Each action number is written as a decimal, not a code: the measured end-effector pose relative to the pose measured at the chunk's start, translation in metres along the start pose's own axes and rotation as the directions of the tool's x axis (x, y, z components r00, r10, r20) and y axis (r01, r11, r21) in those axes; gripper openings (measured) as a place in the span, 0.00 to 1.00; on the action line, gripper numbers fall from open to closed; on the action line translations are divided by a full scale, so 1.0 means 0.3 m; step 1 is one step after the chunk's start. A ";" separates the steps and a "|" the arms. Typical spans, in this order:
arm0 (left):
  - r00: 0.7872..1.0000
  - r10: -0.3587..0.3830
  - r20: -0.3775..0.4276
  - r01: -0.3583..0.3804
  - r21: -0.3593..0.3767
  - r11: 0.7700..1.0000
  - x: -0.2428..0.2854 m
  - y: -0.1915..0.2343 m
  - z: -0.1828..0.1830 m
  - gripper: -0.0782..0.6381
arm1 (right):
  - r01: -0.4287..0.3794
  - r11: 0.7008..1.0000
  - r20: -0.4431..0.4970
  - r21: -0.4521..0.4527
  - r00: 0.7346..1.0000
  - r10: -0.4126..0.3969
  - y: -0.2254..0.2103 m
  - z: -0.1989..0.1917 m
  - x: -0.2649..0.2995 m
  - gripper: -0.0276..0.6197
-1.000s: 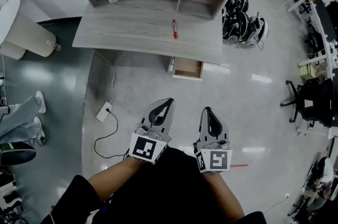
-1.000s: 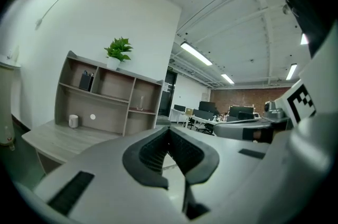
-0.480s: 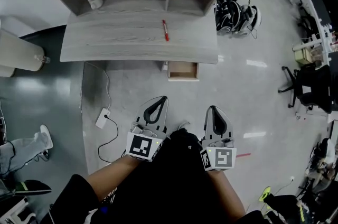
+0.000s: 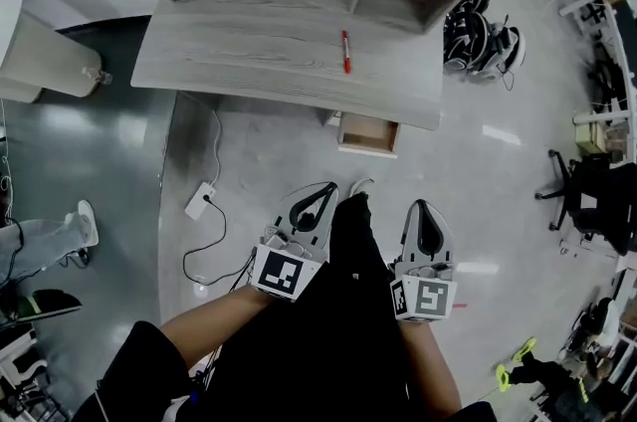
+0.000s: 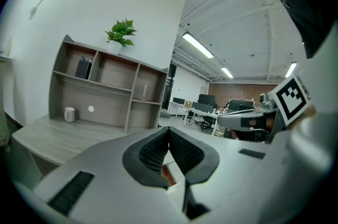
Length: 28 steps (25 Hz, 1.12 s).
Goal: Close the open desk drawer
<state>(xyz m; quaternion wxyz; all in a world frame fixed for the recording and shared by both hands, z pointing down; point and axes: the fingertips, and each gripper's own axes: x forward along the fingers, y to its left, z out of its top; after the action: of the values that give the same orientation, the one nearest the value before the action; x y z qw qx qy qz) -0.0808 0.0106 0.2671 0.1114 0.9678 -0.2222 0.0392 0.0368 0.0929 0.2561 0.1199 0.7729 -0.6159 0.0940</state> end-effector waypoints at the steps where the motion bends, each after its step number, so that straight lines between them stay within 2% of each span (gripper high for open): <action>1: 1.000 0.007 -0.002 -0.007 -0.005 1.000 0.007 0.004 -0.009 0.13 | -0.011 1.000 0.001 -0.008 1.000 0.011 -0.005 -0.009 0.014 0.07; 4: 1.000 0.017 -0.009 -0.017 -0.031 0.999 0.033 0.026 -0.033 0.13 | -0.025 1.000 0.002 -0.018 1.000 0.025 -0.029 -0.049 0.051 0.07; 8: 0.998 0.064 -0.029 -0.065 -0.037 0.997 0.075 0.048 -0.076 0.13 | -0.036 0.999 -0.015 -0.023 0.999 0.035 -0.096 -0.134 0.091 0.07; 16: 0.991 0.065 -0.115 -0.065 0.007 0.998 0.207 0.047 -0.261 0.13 | -0.082 0.996 -0.093 0.029 0.992 0.084 -0.186 -0.339 0.189 0.07; 18: 0.985 0.075 -0.156 -0.075 0.011 0.997 0.234 0.057 -0.325 0.13 | -0.098 0.995 -0.102 0.030 0.990 0.100 -0.200 -0.377 0.217 0.07; 20: 0.975 0.113 -0.190 -0.115 -0.001 0.993 0.262 0.089 -0.388 0.13 | -0.111 0.993 -0.118 0.027 0.986 0.114 -0.208 -0.425 0.259 0.07; 24: 0.961 0.181 -0.209 -0.189 -0.021 0.982 0.321 0.133 -0.490 0.13 | -0.135 0.990 -0.169 0.036 0.976 0.139 -0.233 -0.549 0.331 0.07; 28: 0.951 0.198 -0.238 -0.205 -0.006 0.979 0.371 0.168 -0.593 0.13 | -0.166 0.986 -0.202 0.031 0.965 0.169 -0.255 -0.650 0.400 0.07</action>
<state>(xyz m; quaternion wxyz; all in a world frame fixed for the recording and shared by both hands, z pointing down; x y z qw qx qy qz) -0.0077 -0.0389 0.4641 0.1474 0.9267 -0.3056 0.1615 0.1387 0.0561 0.4718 0.1688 0.7051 -0.6630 0.1868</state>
